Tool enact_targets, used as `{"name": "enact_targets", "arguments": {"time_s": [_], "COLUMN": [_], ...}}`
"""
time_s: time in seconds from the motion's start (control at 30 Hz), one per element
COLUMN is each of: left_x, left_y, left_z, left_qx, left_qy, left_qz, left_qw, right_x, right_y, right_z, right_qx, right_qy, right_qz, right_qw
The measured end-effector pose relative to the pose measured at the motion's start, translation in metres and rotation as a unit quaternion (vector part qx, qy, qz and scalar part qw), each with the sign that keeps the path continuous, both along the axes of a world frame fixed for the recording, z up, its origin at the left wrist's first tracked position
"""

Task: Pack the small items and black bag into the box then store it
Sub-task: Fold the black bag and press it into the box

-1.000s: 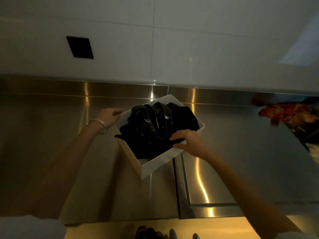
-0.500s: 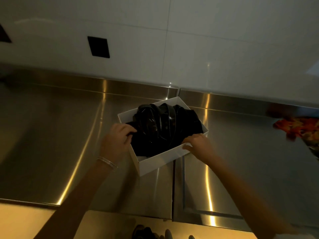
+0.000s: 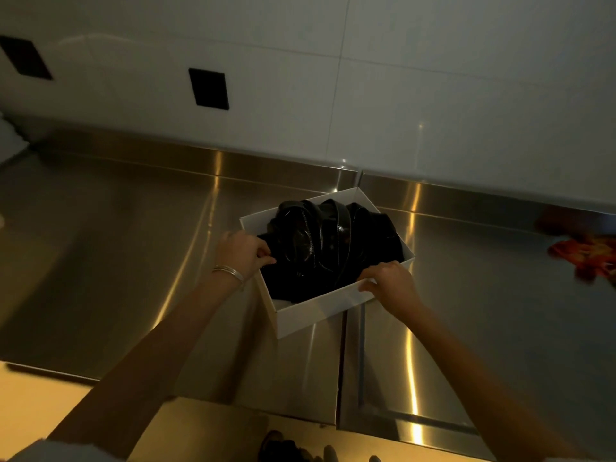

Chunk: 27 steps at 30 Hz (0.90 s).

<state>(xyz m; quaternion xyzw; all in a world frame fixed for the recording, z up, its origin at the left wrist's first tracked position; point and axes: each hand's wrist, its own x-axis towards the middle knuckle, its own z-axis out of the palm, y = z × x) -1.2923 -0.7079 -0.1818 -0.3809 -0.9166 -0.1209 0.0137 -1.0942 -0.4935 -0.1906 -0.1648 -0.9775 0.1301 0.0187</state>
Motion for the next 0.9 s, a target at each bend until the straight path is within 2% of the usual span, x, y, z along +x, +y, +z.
{"name": "enact_targets", "arguments": {"time_s": [0.13, 0.27, 0.4, 0.57, 0.63, 0.8, 0.9], "left_x": [-0.002, -0.008, 0.003, 0.023, 0.019, 0.007, 0.008], "left_y": [0.007, 0.010, -0.006, -0.027, -0.029, -0.022, -0.015], "left_z": [0.001, 0.002, -0.004, -0.008, -0.009, -0.022, -0.021], "left_qx": [-0.130, -0.201, -0.174, 0.046, 0.085, -0.006, -0.067], "left_qy": [0.035, 0.049, 0.093, 0.080, 0.059, 0.073, 0.064], "left_qz": [0.030, 0.029, 0.002, 0.024, 0.019, -0.032, -0.028], "left_qw": [0.990, 0.978, 0.980, 0.995, 0.994, 0.997, 0.995], "right_x": [-0.001, -0.003, 0.000, 0.002, 0.002, 0.008, 0.012], "right_y": [-0.012, -0.029, -0.030, -0.031, -0.030, -0.020, -0.018], "right_z": [0.000, -0.003, -0.007, -0.003, -0.001, 0.004, 0.005], "right_qx": [0.006, -0.004, -0.015, -0.044, -0.060, -0.075, -0.071], "right_qy": [0.005, 0.028, 0.049, 0.052, 0.054, 0.043, 0.047], "right_qz": [-0.005, -0.008, -0.021, 0.004, 0.016, 0.010, 0.004], "right_qw": [1.000, 1.000, 0.998, 0.998, 0.997, 0.996, 0.996]}}
